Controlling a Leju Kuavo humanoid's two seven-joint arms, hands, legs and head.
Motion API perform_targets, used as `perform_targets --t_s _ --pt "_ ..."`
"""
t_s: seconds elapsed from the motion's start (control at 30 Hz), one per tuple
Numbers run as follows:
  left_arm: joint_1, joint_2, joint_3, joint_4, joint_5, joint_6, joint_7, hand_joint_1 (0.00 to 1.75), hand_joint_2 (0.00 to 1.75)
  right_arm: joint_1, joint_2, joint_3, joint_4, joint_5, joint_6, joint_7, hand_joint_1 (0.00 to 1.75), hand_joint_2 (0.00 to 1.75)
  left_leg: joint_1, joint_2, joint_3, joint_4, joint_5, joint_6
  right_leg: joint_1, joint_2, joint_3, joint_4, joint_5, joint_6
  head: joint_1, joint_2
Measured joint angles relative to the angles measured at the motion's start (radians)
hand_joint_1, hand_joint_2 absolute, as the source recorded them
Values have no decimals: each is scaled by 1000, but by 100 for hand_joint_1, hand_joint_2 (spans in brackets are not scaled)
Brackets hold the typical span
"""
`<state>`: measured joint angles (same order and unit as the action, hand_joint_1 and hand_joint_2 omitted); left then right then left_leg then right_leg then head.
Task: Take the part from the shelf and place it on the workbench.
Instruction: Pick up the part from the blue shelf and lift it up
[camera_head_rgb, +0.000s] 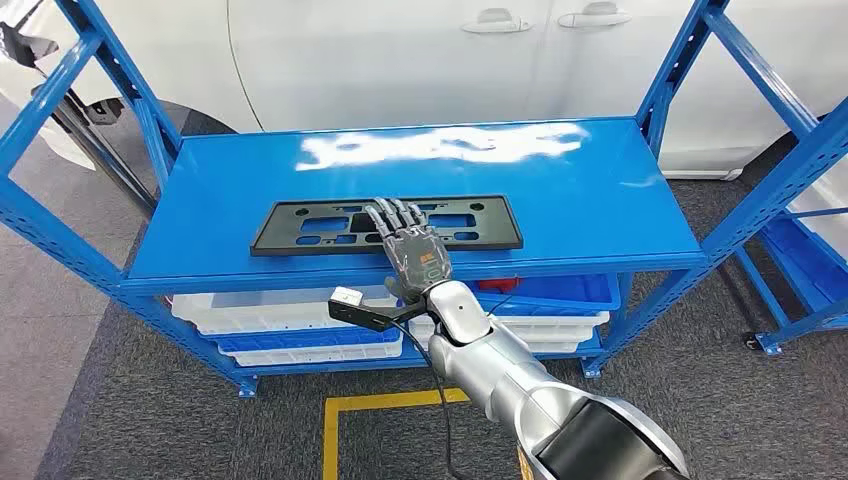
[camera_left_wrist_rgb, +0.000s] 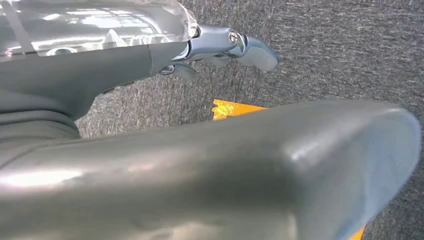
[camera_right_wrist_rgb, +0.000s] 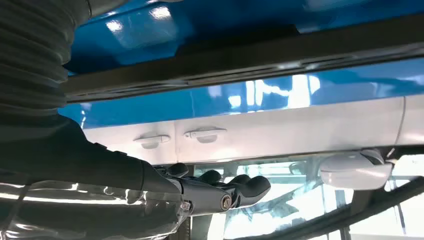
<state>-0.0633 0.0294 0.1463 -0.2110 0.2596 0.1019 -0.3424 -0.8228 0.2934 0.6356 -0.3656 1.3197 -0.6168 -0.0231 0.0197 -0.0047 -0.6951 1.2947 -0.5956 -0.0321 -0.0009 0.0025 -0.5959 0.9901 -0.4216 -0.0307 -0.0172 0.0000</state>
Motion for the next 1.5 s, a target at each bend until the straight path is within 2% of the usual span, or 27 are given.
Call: perform_targets --t_s 0.07,0.1,0.17,0.23,0.33,0.4,0.43,0.5,0.53,0.57,0.6,0.67,0.73,0.8,0.87,0.9,0.93,1.0,1.03,1.07,1.1,1.17,1.23,1.33,1.4,1.43,1.5 --pt "2 0 0 0 0 0 1 0 0 2 0 2 4 3 0 3 0 175 1 0 -4 -17 31 -1 0 1 6 2 -6 1 0 0" --pt "3 0 0 0 -1 0 2 0 0 3 0 4 7 6 0 6 0 175 2 0 1 -50 69 -2 -1 2 13 4 -13 3 0 0" --pt "2 1 0 0 -2 0 3 0 0 2 0 7 11 12 0 11 0 175 2 2 44 -173 153 -1 0 3 25 12 -28 11 0 0" --pt "0 1 1 0 -3 1 3 0 0 2 2 11 15 18 0 13 0 175 0 3 78 -258 180 10 4 4 26 20 -38 21 1 0" --pt "0 1 3 0 -7 3 1 0 0 4 5 13 20 21 -2 13 0 175 -1 0 83 -272 171 30 5 3 22 25 -44 34 2 0" --pt "1 0 4 0 -8 5 -2 0 0 3 8 13 21 23 -4 13 0 175 1 0 87 -275 169 40 3 3 6 65 -70 45 4 0" --pt "1 0 4 0 -9 6 -5 0 0 3 8 13 22 23 -5 12 0 175 2 1 89 -277 168 45 1 3 -20 117 -96 49 6 0" --pt "0 1 6 0 -11 6 -8 0 0 5 8 13 25 24 -7 11 0 175 0 0 90 -277 165 51 -2 3 -96 258 -150 54 7 0" --pt "0 2 6 0 -12 6 -9 0 0 8 8 13 27 24 -8 10 0 175 0 0 91 -276 163 52 -3 3 -127 308 -160 54 7 0" --pt "0 2 7 0 -12 6 -9 0 0 10 8 13 29 24 -8 10 0 175 -1 -1 93 -276 162 53 -3 3 -141 321 -150 53 7 0" --pt "0 2 7 0 -12 6 -9 0 0 11 8 13 30 24 -8 10 0 175 -2 -2 96 -276 160 53 -2 3 -134 295 -122 49 7 0" --pt "-1 1 7 0 -13 6 -10 0 0 10 8 13 31 25 -9 10 0 175 -4 -3 103 -277 156 51 1 3 -77 158 -44 35 7 0" --pt "-3 -1 7 0 -15 6 -11 0 0 7 9 13 31 28 -11 10 0 175 -7 -4 106 -277 153 45 8 2 -29 49 -5 24 7 0" --pt "-4 -2 7 0 -15 5 -13 0 0 5 9 13 32 33 -12 10 0 175 -7 -4 108 -281 152 35 12 2 -20 24 -4 20 7 0" --pt "-6 -2 7 0 -15 2 -14 0 0 5 11 13 32 37 -12 11 0 175 -7 -3 111 -282 147 24 7 2 -11 12 0 15 7 0" --pt "-6 -2 7 0 -15 1 -13 0 0 4 13 13 32 38 -12 11 0 175 -7 -2 106 -263 133 19 3 2 -6 4 3 11 6 0" --pt "-7 -1 8 0 -16 -1 -13 0 0 3 17 13 32 38 -12 10 0 175 -7 -1 89 -222 109 15 0 1 0 -2 5 8 6 0" --pt "-6 0 9 0 -17 -3 -11 0 0 4 22 13 32 39 -12 9 0 175 -6 -1 27 -92 47 7 0 0 3 -4 3 4 6 0" --pt "-5 1 10 0 -18 -3 -10 0 0 5 24 13 33 39 -12 8 0 175 -5 -1 -3 -35 29 4 0 0 3 -3 2 3 6 0" --pt "-4 1 11 0 -18 -4 -10 0 0 7 24 13 34 39 -12 7 0 175 -5 -1 -18 -12 32 1 0 0 3 -1 0 4 6 0" --pt "-3 2 12 0 -18 -5 -10 0 0 8 25 13 34 39 -12 6 0 175 -3 -1 -13 -30 54 -1 0 0 4 1 -2 5 6 0" --pt "-3 3 13 0 -18 -6 -11 0 0 8 26 13 34 39 -12 3 0 175 2 1 43 -152 124 -3 -2 1 6 11 -10 11 6 0" --pt "-6 4 13 0 -20 -8 -12 0 0 7 27 13 34 38 -12 2 0 175 1 1 91 -252 156 5 1 2 3 22 -19 21 6 0" --pt "-6 4 13 0 -23 -9 -10 0 0 6 27 12 34 37 -12 0 0 175 -2 -2 98 -272 156 29 4 3 0 26 -21 33 8 0" --pt "-6 3 13 0 -26 -9 -10 0 0 5 27 12 34 37 -12 -1 0 175 0 -2 99 -275 159 41 2 3 -9 49 -39 43 10 0" --pt "-7 3 13 0 -26 -9 -9 0 0 5 27 12 33 37 -12 -2 0 175 1 -1 100 -277 160 46 0 3 -27 89 -63 48 12 0" --pt "-8 3 13 0 -27 -10 -9 0 0 6 27 11 34 37 -12 -4 0 175 0 -1 100 -277 159 53 -3 2 -90 222 -127 56 15 0"
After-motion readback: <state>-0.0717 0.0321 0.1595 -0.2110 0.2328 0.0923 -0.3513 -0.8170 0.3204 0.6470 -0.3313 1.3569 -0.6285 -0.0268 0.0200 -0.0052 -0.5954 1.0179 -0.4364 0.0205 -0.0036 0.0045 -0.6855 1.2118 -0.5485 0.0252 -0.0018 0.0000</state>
